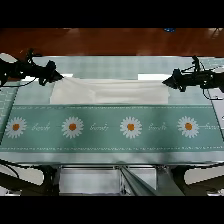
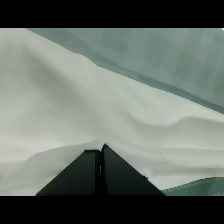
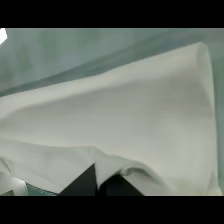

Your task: Fold the shirts.

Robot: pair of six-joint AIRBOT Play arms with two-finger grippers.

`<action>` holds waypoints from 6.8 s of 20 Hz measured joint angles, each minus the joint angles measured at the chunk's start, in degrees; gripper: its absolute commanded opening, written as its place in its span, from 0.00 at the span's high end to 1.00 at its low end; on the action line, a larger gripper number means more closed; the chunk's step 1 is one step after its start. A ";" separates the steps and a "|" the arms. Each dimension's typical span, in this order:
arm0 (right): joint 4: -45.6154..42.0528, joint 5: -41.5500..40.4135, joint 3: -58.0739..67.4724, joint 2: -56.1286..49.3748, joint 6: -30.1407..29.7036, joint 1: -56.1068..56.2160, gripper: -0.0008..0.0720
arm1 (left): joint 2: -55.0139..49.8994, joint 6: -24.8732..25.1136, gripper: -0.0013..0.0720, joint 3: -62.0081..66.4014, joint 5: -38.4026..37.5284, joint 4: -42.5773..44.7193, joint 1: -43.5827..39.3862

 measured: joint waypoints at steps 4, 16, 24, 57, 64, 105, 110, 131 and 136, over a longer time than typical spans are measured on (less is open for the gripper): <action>0.44 -2.08 3.04 -4.02 0.52 0.55 0.64 | -2.75 2.10 0.56 1.42 2.56 0.52 -0.31; -4.68 -1.27 4.26 0.31 3.15 -8.44 0.42 | 3.02 0.02 0.29 8.20 -4.57 11.69 4.76; -13.66 4.46 2.58 -2.32 8.11 -8.35 0.42 | 28.44 2.93 0.29 -9.33 -1.03 17.05 1.95; -19.80 10.78 -26.53 65.88 13.68 4.33 0.96 | 0.13 1.75 0.95 -2.62 12.59 3.61 -50.51; -16.68 12.11 -27.41 69.72 15.28 4.33 0.96 | -12.00 -0.79 0.95 8.07 8.15 -0.20 -62.18; -6.38 7.10 19.50 5.86 9.46 30.03 0.44 | 52.54 4.57 0.95 -38.38 7.82 8.52 -5.42; -35.10 9.53 0.35 29.66 21.88 22.18 0.44 | 55.17 5.18 0.95 -33.42 6.47 8.41 -1.42; 15.32 -25.75 -45.03 23.15 6.23 30.29 0.68 | 57.11 5.35 0.95 -46.36 8.11 5.07 -8.31; 17.90 -22.99 -32.79 14.45 -0.33 34.56 0.96 | 57.11 5.35 0.95 -46.38 8.72 5.03 -8.35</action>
